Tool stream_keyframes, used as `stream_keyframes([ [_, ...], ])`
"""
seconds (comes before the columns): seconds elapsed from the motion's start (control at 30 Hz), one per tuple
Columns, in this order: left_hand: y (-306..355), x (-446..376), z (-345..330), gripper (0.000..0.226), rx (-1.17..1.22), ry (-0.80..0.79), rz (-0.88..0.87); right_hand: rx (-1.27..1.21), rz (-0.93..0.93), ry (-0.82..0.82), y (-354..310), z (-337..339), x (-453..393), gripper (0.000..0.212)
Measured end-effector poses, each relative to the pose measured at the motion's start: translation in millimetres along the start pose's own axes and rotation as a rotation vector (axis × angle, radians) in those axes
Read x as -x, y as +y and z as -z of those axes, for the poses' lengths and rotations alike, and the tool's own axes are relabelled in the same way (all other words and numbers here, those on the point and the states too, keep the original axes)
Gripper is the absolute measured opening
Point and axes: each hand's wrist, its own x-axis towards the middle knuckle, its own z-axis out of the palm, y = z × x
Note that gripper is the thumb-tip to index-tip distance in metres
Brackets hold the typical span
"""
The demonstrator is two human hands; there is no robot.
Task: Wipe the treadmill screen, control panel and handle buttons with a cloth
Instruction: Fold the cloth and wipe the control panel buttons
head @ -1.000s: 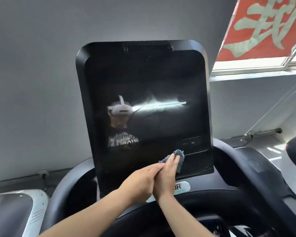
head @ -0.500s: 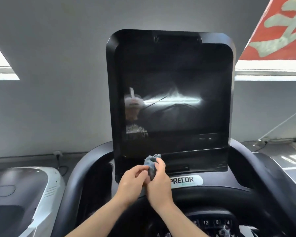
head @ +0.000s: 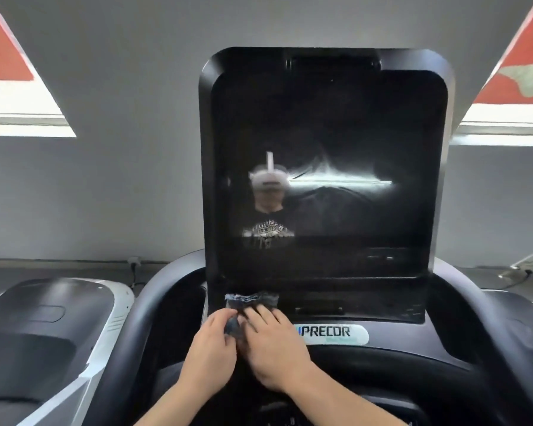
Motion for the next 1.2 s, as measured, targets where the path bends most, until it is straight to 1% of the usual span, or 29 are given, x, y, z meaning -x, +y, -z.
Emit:
stream_keyframes([
  [0.07,12.0,1.3,-10.3,0.056,-0.048,-0.073,-0.021,0.005,-0.065,-0.019,19.6,2.2,14.0,0.054],
  [0.17,26.5,3.8,-30.3,0.06,-0.112,-0.145,-0.108,0.044,-0.11,-0.049,48.9,3.0,35.0,0.059],
  [0.33,44.1,5.8,-60.6,0.06,-0.235,-0.133,-0.187,0.037,-0.222,-0.078,95.7,16.4,69.1,0.068],
  [0.43,60.6,7.2,-72.4,0.059,-0.296,-0.146,-0.194,0.033,-0.28,-0.065,129.3,22.8,93.8,0.077],
  [0.5,78.0,10.6,-74.4,0.059,-0.307,-0.17,-0.189,0.044,-0.319,-0.091,151.0,25.4,112.4,0.078],
  [0.57,94.4,14.5,-74.9,0.055,-0.31,-0.139,-0.188,0.039,-0.38,-0.094,170.6,26.1,133.0,0.083],
  [0.63,107.5,18.6,-72.8,0.05,-0.322,-0.015,-0.251,0.02,-0.47,-0.095,189.7,25.5,152.9,0.09],
  [0.67,111.2,19.7,-71.2,0.049,-0.36,0.011,-0.252,0.0,-0.516,-0.107,198.4,24.6,162.8,0.092],
  [0.7,109.1,19.8,-73.0,0.05,-0.333,-0.014,-0.215,-0.018,-0.56,-0.121,206.6,23.5,171.6,0.092],
  [0.77,102.3,20.5,-78.9,0.052,-0.308,-0.116,-0.154,-0.052,-0.627,-0.128,217.9,24.2,184.4,0.091],
  [0.83,99.0,17.5,-84.6,0.052,-0.32,-0.137,-0.138,-0.07,-0.67,-0.15,223.7,21.3,187.4,0.091],
  [0.9,97.4,16.0,-89.8,0.052,-0.331,-0.145,-0.125,-0.068,-0.682,-0.166,224.8,18.2,179.9,0.1],
  [0.93,98.1,15.1,-91.1,0.052,-0.329,-0.159,-0.11,-0.068,-0.689,-0.149,222.7,17.9,174.1,0.106],
  [1.0,95.2,13.3,-94.7,0.052,-0.316,-0.173,-0.084,-0.073,-0.7,-0.111,208.5,21.5,161.2,0.111],
  [1.07,95.1,12.6,-94.6,0.052,-0.302,-0.167,-0.074,-0.079,-0.634,-0.115,181.9,24.9,148.6,0.106],
  [1.13,95.5,13.7,-93.6,0.054,-0.305,-0.174,-0.074,-0.13,-0.527,-0.123,153.6,26.2,132.7,0.091],
  [1.2,93.5,15.1,-93.2,0.056,-0.315,-0.178,-0.091,-0.147,-0.405,-0.09,131.0,24.5,113.7,0.084],
])
